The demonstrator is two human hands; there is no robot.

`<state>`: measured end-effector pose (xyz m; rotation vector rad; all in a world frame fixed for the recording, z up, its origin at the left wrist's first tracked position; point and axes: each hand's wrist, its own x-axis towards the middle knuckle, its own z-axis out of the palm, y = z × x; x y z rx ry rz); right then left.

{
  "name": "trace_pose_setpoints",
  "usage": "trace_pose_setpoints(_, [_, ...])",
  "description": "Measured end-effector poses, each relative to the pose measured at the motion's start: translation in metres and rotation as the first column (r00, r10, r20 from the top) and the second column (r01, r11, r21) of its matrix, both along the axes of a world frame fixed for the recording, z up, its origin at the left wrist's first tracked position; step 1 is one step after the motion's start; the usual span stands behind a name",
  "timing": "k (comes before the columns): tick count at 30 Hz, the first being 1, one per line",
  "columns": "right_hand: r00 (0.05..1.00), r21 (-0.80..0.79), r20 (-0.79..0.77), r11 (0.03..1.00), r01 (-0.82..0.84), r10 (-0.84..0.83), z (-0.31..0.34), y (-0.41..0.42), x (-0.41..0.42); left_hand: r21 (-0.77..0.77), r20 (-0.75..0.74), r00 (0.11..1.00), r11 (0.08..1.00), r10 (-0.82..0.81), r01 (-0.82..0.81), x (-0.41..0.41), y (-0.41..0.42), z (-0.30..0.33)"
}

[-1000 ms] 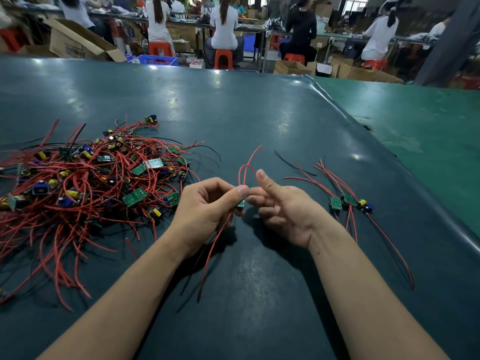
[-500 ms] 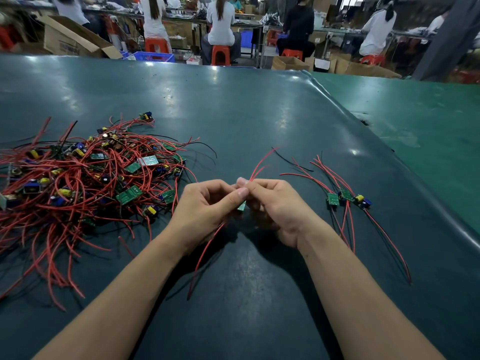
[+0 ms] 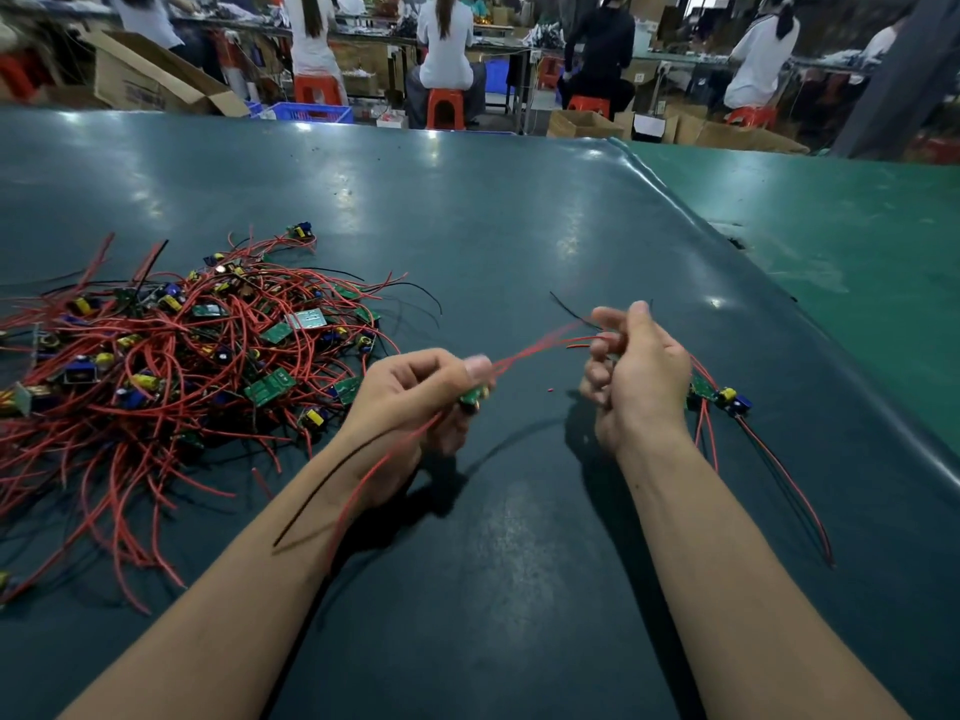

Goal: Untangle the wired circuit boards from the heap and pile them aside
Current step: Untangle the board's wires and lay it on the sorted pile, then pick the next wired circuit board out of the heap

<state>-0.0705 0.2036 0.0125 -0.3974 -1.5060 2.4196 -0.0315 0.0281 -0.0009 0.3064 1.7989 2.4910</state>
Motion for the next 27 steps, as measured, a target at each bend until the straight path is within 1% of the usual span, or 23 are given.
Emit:
trace_pose_setpoints(1, [0.999,0.018,0.037,0.999,-0.035,0.035,0.001,0.000,0.001,0.037,0.000,0.999,0.998,0.041,-0.041,-0.002,0.000,0.001])
trace_pose_setpoints(2, [0.990,0.090,0.085,0.989,-0.121,0.113,0.001,-0.003,0.004,0.058,0.007,0.996,0.994,0.093,-0.093,-0.003,0.000,0.002])
trace_pose_setpoints(3, [0.964,0.190,0.140,0.949,-0.252,0.228,0.000,-0.007,0.007,0.074,0.016,0.990,0.987,0.142,-0.143,-0.005,0.000,0.003])
trace_pose_setpoints(4, [0.914,0.278,0.193,0.874,-0.399,0.357,-0.001,-0.013,0.012,0.086,0.024,0.984,0.980,0.177,-0.179,-0.006,0.000,0.002])
trace_pose_setpoints(5, [0.848,0.328,0.235,0.782,-0.530,0.475,-0.002,-0.018,0.017,0.085,0.021,0.980,0.976,0.199,-0.200,-0.007,0.001,0.001])
trace_pose_setpoints(6, [0.778,0.345,0.257,0.698,-0.628,0.573,-0.002,-0.022,0.021,0.060,0.005,0.978,0.976,0.208,-0.208,-0.007,0.001,0.000])
trace_pose_setpoints(7, [0.718,0.344,0.254,0.634,-0.693,0.648,-0.003,-0.024,0.024,0.016,-0.019,0.979,0.979,0.203,-0.203,-0.007,0.002,-0.001])
trace_pose_setpoints(8, [0.677,0.339,0.239,0.593,-0.730,0.696,-0.003,-0.025,0.027,-0.034,-0.041,0.981,0.981,0.191,-0.193,-0.006,0.002,-0.002])
trace_pose_setpoints(10, [0.642,0.344,0.218,0.558,-0.756,0.735,-0.002,-0.024,0.028,-0.105,-0.050,0.986,0.981,0.159,-0.164,-0.004,0.002,-0.003])
trace_pose_setpoints(11, [0.650,0.353,0.202,0.565,-0.746,0.732,-0.002,-0.023,0.027,-0.112,-0.036,0.991,0.985,0.130,-0.133,-0.004,0.001,-0.002])
trace_pose_setpoints(12, [0.681,0.362,0.172,0.598,-0.715,0.711,-0.002,-0.024,0.027,-0.099,-0.012,0.996,0.991,0.086,-0.086,-0.004,0.000,-0.002])
trace_pose_setpoints(13, [0.735,0.364,0.133,0.657,-0.660,0.665,-0.001,-0.024,0.025,-0.072,0.017,0.999,0.997,0.030,-0.028,-0.004,-0.001,-0.001])
trace_pose_setpoints(15, [0.864,0.336,0.051,0.806,-0.488,0.502,-0.001,-0.022,0.019,-0.026,0.057,0.997,0.998,-0.053,0.054,-0.002,-0.001,0.000])
trace_pose_setpoints(16, [0.915,0.321,0.016,0.864,-0.388,0.404,0.000,-0.020,0.016,-0.006,0.065,0.996,0.998,-0.056,0.056,-0.003,-0.002,0.000])
trace_pose_setpoints(18, [0.975,0.298,-0.037,0.934,-0.199,0.219,0.000,-0.015,0.012,0.063,0.077,0.997,0.998,-0.008,0.003,-0.004,-0.004,0.002])
trace_pose_setpoints(21, [0.993,0.228,-0.098,0.970,0.084,-0.063,0.001,-0.010,0.007,0.175,0.127,0.985,0.975,0.116,-0.137,-0.009,-0.009,0.005])
trace_pose_setpoints(23, [0.960,0.092,-0.121,0.960,0.266,-0.254,0.003,-0.006,0.006,0.200,0.135,0.974,0.957,0.184,-0.208,-0.009,-0.011,0.006])
trace_pose_setpoints(24, [0.940,0.011,-0.108,0.945,0.326,-0.323,0.004,-0.004,0.006,0.198,0.129,0.970,0.953,0.208,-0.230,-0.009,-0.011,0.006])
trace_pose_setpoints(25, [0.932,-0.062,-0.071,0.934,0.352,-0.356,0.002,-0.002,0.007,0.194,0.120,0.967,0.951,0.223,-0.243,-0.009,-0.010,0.006])
trace_pose_setpoints(27, [0.948,-0.173,0.053,0.933,0.317,-0.312,-0.003,-0.003,0.008,0.172,0.109,0.963,0.950,0.245,-0.261,-0.008,-0.008,0.005])
